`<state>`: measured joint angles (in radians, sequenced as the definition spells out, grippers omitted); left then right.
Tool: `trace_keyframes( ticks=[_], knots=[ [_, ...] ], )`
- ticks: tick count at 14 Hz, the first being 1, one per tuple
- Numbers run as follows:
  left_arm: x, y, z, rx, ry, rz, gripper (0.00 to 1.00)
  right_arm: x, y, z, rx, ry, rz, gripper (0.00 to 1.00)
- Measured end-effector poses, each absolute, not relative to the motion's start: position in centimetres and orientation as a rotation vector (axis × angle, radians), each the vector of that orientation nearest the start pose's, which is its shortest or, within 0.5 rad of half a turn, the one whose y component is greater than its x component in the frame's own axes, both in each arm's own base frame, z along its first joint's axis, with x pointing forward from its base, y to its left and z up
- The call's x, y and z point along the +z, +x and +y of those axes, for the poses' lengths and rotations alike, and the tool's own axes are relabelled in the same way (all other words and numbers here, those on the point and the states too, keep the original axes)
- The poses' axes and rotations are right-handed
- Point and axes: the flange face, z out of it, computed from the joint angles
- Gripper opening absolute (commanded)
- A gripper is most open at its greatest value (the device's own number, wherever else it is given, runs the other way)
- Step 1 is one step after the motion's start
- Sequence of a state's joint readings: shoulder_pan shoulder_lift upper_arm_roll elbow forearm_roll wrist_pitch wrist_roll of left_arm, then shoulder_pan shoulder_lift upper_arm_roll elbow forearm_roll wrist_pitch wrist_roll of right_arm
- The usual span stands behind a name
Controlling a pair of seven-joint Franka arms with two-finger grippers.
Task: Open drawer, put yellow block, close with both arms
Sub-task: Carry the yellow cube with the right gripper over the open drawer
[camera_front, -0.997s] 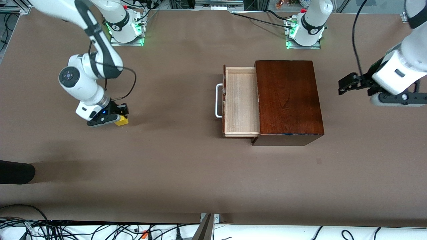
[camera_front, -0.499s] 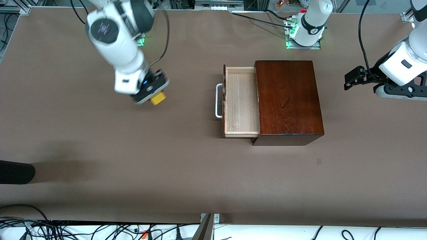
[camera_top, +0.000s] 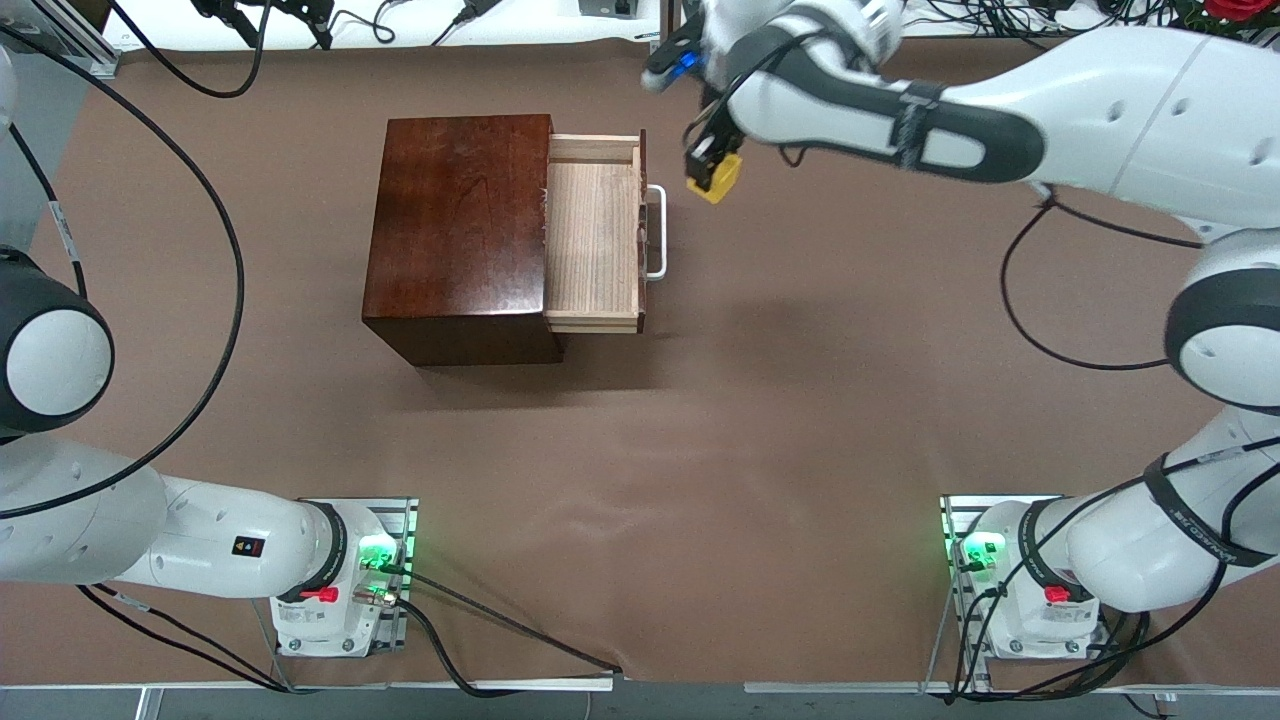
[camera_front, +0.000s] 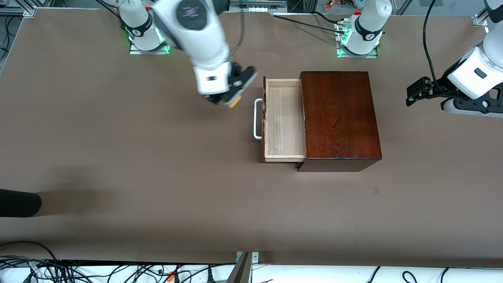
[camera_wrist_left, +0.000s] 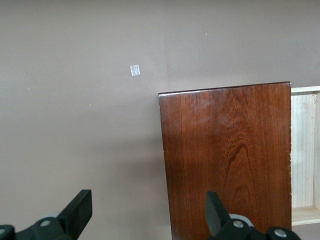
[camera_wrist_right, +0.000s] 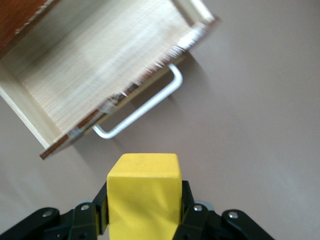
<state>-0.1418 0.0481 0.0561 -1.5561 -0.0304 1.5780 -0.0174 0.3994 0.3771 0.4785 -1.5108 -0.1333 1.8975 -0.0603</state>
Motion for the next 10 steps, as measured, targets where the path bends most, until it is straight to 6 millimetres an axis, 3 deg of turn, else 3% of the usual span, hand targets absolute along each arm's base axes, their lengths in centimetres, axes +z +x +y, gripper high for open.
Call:
trace_keyframes(
  ticks=[3, 10],
  knots=[
    [60.3, 56.7, -5.4, 0.041, -3.166, 0.115, 1.00, 45.9, 44.5, 53.5, -0.101, -2.695, -1.566, 0.33],
    [59.8, 56.5, -5.3, 0.070, -3.157, 0.164, 1.00, 41.8, 44.2, 59.9, -0.173, -2.644, -1.730, 0.36]
  ],
)
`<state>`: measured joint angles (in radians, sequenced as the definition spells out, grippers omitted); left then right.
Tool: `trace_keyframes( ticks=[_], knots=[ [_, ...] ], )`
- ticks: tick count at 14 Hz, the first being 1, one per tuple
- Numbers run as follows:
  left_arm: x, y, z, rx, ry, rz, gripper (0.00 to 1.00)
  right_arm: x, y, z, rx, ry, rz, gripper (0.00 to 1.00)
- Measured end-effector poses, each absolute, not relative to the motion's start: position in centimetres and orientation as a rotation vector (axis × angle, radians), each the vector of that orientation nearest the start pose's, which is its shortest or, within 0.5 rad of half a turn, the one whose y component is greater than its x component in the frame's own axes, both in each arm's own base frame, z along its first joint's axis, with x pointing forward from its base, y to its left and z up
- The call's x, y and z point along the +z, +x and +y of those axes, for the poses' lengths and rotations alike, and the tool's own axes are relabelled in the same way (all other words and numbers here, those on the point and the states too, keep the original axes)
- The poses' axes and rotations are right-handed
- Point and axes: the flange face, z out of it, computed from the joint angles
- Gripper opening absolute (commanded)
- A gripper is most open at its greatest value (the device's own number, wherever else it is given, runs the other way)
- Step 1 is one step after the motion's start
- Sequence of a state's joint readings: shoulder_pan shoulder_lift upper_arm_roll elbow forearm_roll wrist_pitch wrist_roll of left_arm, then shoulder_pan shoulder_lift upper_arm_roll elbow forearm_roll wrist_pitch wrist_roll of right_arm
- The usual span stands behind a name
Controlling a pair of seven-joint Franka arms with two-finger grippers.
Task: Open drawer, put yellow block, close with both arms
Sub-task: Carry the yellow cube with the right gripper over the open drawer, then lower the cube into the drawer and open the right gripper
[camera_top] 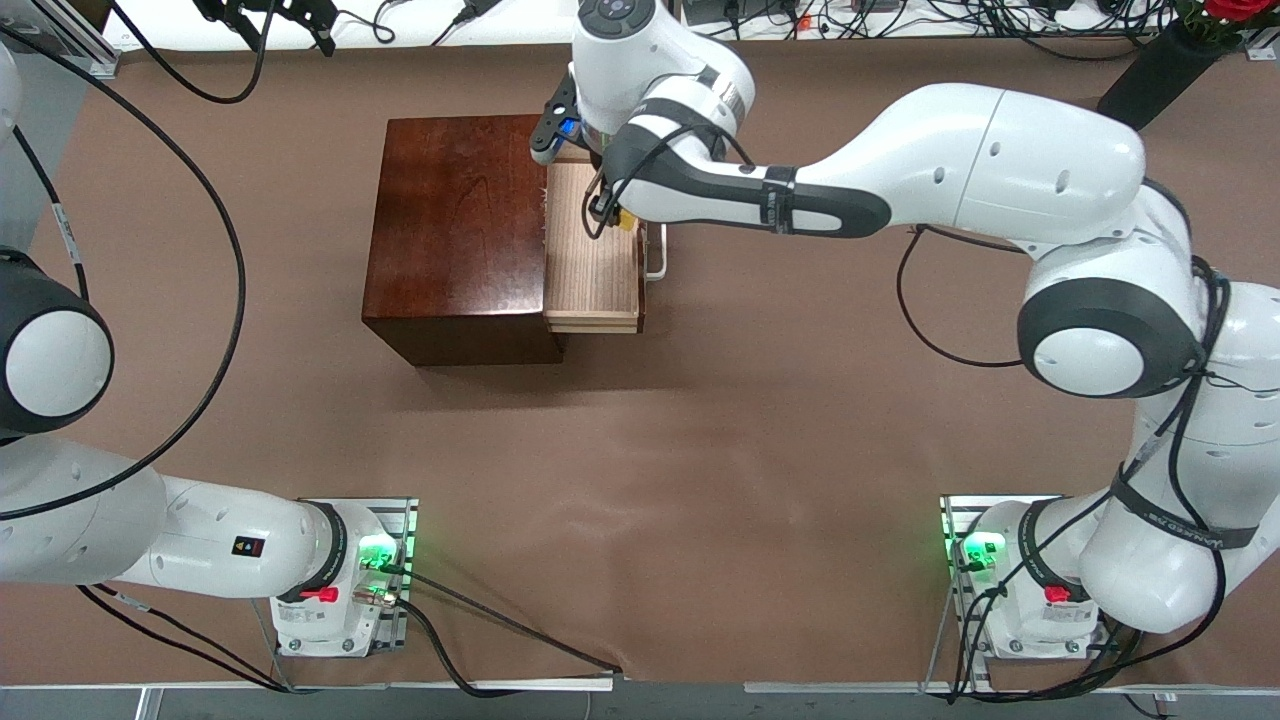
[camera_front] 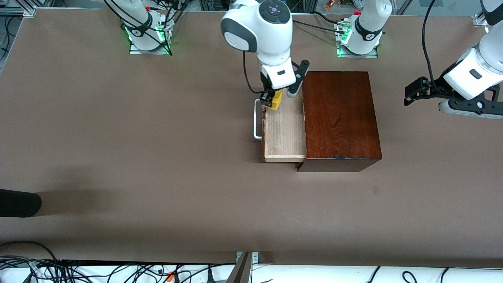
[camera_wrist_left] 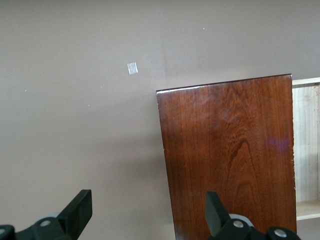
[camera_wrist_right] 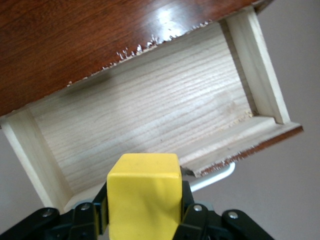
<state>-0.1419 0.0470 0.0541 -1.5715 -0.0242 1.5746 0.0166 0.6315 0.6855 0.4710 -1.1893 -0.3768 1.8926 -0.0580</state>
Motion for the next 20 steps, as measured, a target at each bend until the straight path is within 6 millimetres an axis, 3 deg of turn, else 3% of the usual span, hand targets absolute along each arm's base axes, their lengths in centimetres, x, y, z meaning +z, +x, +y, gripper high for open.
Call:
trace_keyframes(
  ticks=[6, 11, 15, 20],
  knots=[
    [59.8, 56.3, -5.1, 0.091, -3.151, 0.162, 1.00, 39.8, 44.8, 60.5, -0.178, -2.547, -1.883, 0.36],
    [60.1, 56.4, -4.9, 0.082, -3.151, 0.157, 1.00, 36.0, 45.9, 61.3, -0.234, -2.478, -1.952, 0.36],
    [60.1, 56.4, -4.8, 0.079, -3.152, 0.153, 1.00, 33.1, 44.6, 62.5, -0.221, -2.468, -2.038, 0.36],
    [60.5, 56.4, -4.7, 0.069, -3.152, 0.150, 1.00, 32.3, 44.2, 62.7, -0.208, -2.445, -2.098, 0.36]
  ],
)
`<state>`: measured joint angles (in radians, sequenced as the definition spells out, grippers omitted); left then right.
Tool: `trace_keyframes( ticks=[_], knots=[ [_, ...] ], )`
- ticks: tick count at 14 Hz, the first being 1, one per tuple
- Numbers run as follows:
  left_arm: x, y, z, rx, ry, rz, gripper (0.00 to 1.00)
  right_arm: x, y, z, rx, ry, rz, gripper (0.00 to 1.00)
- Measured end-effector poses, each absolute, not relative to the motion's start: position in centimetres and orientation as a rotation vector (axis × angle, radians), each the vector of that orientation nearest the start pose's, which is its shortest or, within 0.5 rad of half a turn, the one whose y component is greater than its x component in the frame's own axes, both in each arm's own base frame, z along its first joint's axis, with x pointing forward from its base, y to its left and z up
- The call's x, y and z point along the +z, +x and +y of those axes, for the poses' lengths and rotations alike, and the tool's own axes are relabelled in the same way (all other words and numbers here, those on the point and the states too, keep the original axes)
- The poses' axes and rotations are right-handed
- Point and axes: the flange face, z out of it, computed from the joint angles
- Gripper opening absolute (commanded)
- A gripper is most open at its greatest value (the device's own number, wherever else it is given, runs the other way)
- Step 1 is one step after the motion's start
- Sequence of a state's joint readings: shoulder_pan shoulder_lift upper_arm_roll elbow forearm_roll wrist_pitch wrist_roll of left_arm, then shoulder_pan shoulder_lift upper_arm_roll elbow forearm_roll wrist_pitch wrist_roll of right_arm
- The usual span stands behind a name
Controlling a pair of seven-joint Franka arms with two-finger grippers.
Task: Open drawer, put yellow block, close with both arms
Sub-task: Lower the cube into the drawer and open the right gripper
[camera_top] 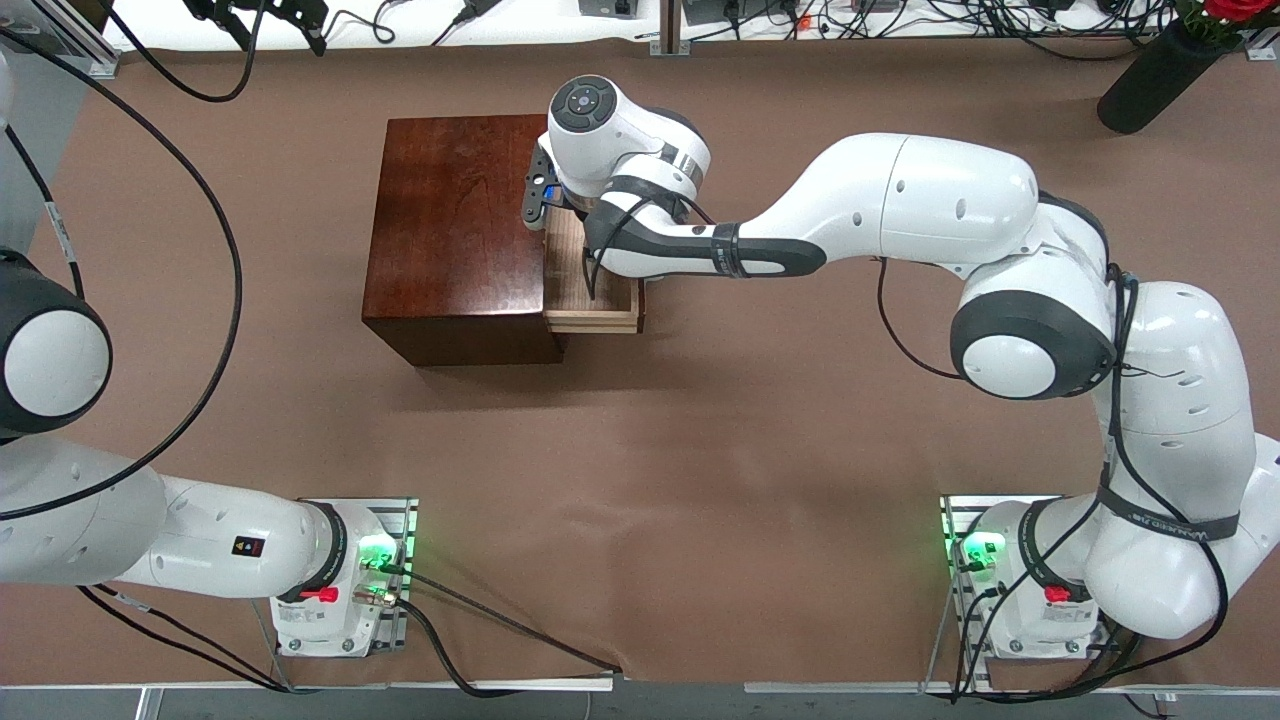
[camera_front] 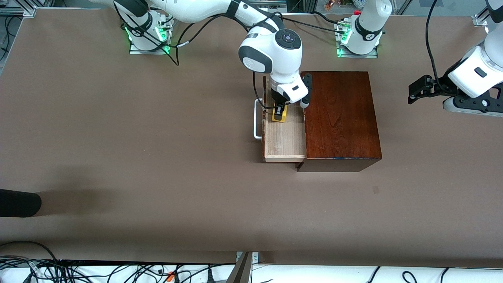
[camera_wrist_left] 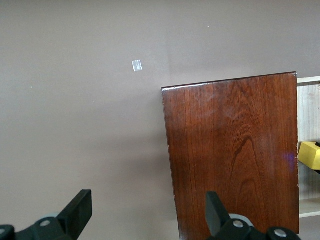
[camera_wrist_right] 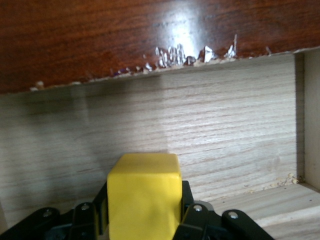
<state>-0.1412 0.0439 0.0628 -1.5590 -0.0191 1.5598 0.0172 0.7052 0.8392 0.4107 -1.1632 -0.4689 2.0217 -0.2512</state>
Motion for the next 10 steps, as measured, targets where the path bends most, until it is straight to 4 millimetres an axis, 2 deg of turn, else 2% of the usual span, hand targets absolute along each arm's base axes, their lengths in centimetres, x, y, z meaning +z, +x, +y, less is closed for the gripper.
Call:
trace_keyframes(
  ticks=[7, 9, 10],
  knots=[
    [60.52, 56.41, -4.55, 0.067, -3.153, 0.146, 1.00, 31.70, 44.60, 62.26, -0.185, -2.444, -2.120, 0.41],
    [60.52, 56.41, -4.55, 0.067, -3.153, 0.146, 1.00, 31.60, 44.62, 62.20, -0.181, -2.440, -2.127, 0.51],
    [60.52, 56.41, -4.55, 0.067, -3.153, 0.146, 1.00, 31.58, 44.62, 62.19, -0.180, -2.439, -2.129, 0.51]
  ],
)
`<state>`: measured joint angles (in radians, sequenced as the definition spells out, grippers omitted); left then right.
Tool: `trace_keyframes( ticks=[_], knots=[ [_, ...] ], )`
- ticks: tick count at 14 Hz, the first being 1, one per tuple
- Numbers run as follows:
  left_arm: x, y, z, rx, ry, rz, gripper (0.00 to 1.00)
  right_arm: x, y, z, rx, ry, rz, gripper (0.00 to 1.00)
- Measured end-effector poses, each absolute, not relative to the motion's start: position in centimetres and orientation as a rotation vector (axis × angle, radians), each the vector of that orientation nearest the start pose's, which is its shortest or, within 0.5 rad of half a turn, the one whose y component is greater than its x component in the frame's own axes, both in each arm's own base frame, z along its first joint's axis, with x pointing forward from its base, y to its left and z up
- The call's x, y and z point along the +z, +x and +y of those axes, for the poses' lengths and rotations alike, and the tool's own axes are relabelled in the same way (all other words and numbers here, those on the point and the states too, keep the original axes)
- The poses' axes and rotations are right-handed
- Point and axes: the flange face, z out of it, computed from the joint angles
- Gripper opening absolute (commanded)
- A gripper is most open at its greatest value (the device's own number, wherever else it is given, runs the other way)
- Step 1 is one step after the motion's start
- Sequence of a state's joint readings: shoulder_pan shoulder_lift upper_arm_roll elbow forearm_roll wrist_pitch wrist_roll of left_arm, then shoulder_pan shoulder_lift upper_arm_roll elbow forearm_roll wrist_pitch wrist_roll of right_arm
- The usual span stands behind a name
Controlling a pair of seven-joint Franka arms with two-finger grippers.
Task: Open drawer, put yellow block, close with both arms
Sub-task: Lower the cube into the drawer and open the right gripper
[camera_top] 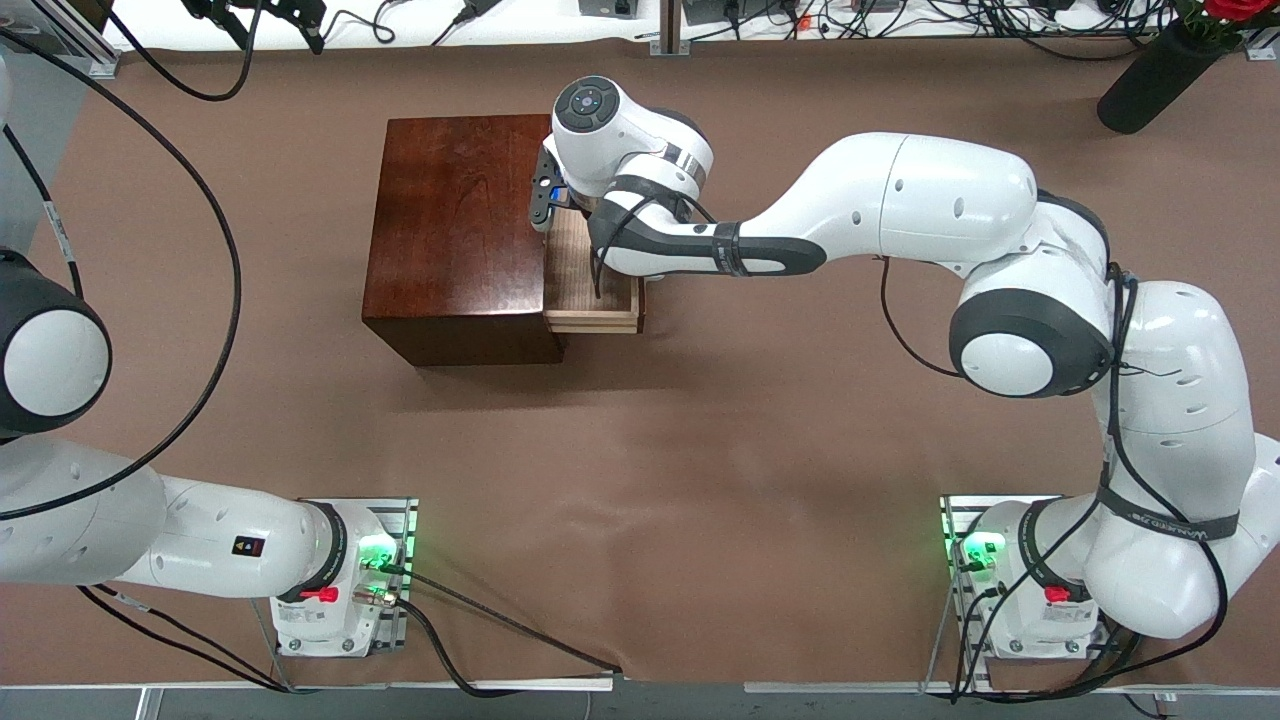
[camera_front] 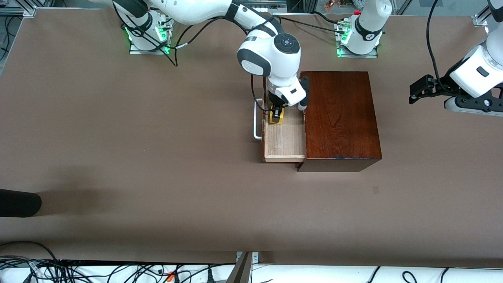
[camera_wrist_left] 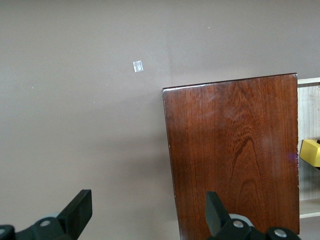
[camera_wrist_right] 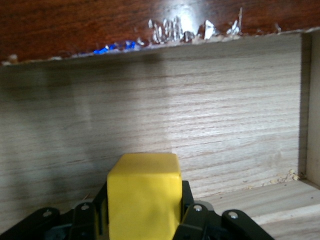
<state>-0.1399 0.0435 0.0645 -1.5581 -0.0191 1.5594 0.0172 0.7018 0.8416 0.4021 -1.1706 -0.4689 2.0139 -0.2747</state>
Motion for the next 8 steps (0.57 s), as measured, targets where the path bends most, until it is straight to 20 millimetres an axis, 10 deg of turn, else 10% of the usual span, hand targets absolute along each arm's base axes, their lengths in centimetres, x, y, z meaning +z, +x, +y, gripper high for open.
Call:
trace_keyframes(
  ticks=[8],
  knots=[
    [60.46, 56.25, -4.32, 0.086, -3.132, 0.145, 1.00, 31.64, 45.33, 61.59, -0.168, -2.409, -2.170, 0.51]
  ],
)
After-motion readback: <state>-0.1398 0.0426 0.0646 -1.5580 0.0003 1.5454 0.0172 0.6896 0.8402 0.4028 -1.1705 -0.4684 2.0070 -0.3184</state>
